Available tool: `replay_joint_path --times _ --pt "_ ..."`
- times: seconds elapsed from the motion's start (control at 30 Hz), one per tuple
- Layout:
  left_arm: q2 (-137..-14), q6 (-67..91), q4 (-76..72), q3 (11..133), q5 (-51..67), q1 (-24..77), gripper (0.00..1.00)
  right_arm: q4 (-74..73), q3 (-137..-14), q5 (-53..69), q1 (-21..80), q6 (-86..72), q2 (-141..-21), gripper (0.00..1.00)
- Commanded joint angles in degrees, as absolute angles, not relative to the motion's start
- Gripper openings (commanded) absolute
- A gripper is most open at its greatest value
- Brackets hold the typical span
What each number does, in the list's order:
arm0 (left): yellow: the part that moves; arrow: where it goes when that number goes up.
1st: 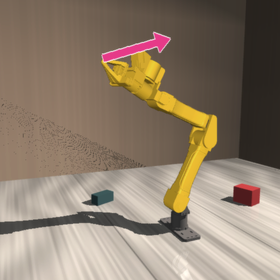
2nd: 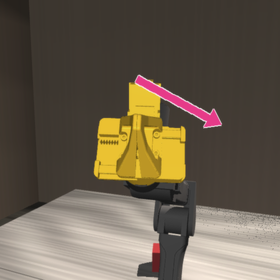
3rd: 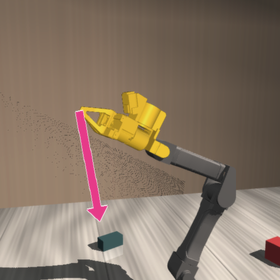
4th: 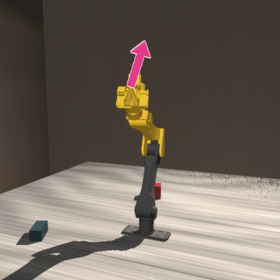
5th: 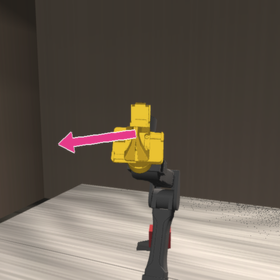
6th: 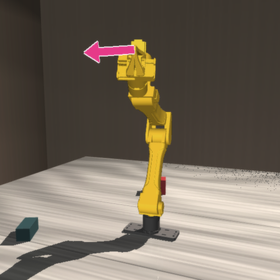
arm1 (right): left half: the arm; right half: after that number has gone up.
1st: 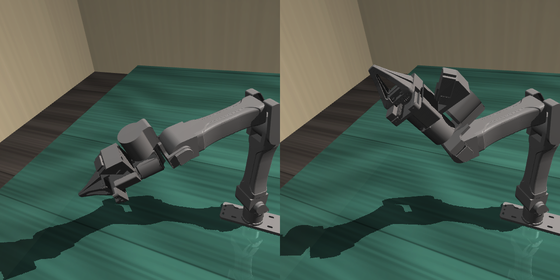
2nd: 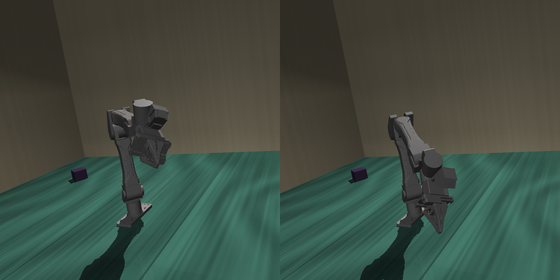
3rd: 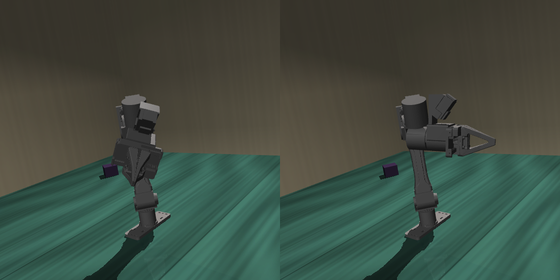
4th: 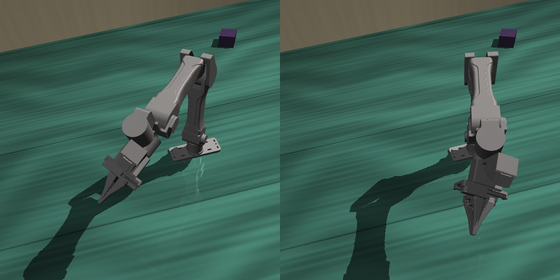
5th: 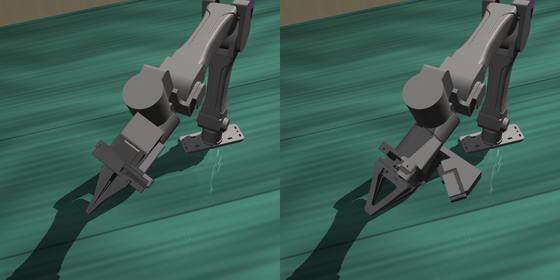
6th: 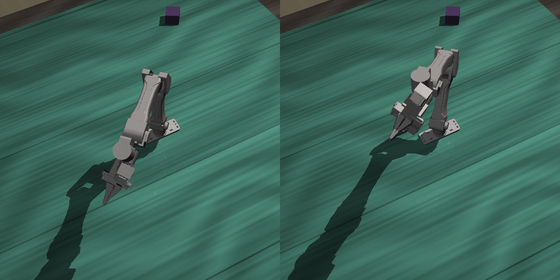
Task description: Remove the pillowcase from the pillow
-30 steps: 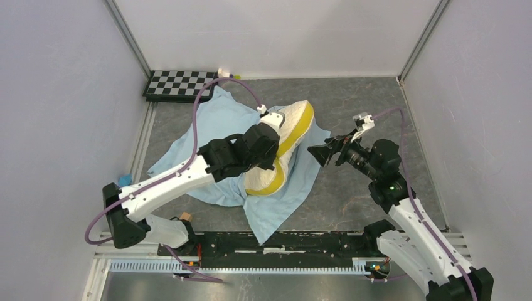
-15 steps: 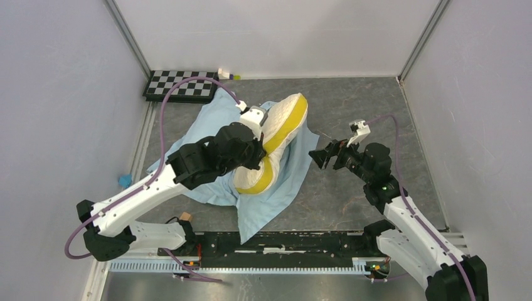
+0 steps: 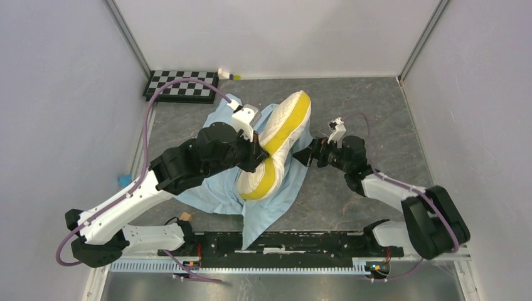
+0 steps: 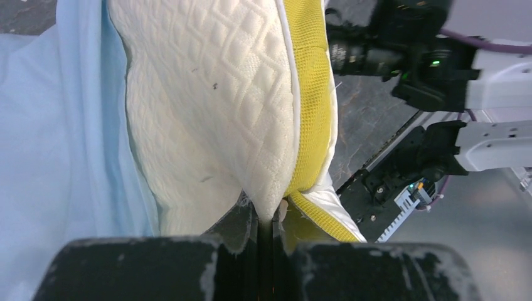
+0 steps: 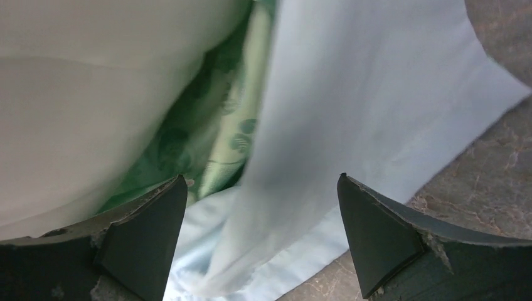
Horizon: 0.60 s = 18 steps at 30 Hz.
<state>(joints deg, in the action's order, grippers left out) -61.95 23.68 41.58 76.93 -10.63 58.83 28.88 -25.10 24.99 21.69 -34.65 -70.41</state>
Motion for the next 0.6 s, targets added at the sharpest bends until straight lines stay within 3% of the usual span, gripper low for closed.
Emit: replay_joint_path --times 0.0,0.1,0.33,0.57 --pt "-59.32 23.36 30.39 82.68 -7.22 58.57 0.03 38.08 -27.84 21.99 23.84 -37.36 -79.52 0.92" --pt "-59.07 24.46 28.16 83.33 -3.69 58.61 0.02 42.31 -29.99 21.01 26.57 -38.9 -85.91 0.86" --pt "-57.46 27.97 20.36 81.42 2.79 58.49 0.02 40.92 -40.66 20.04 29.09 -38.37 -100.09 0.82" --pt "-61.25 25.98 23.83 80.11 -4.69 57.63 0.02 38.53 -40.94 22.43 27.33 -35.65 -96.16 0.94"
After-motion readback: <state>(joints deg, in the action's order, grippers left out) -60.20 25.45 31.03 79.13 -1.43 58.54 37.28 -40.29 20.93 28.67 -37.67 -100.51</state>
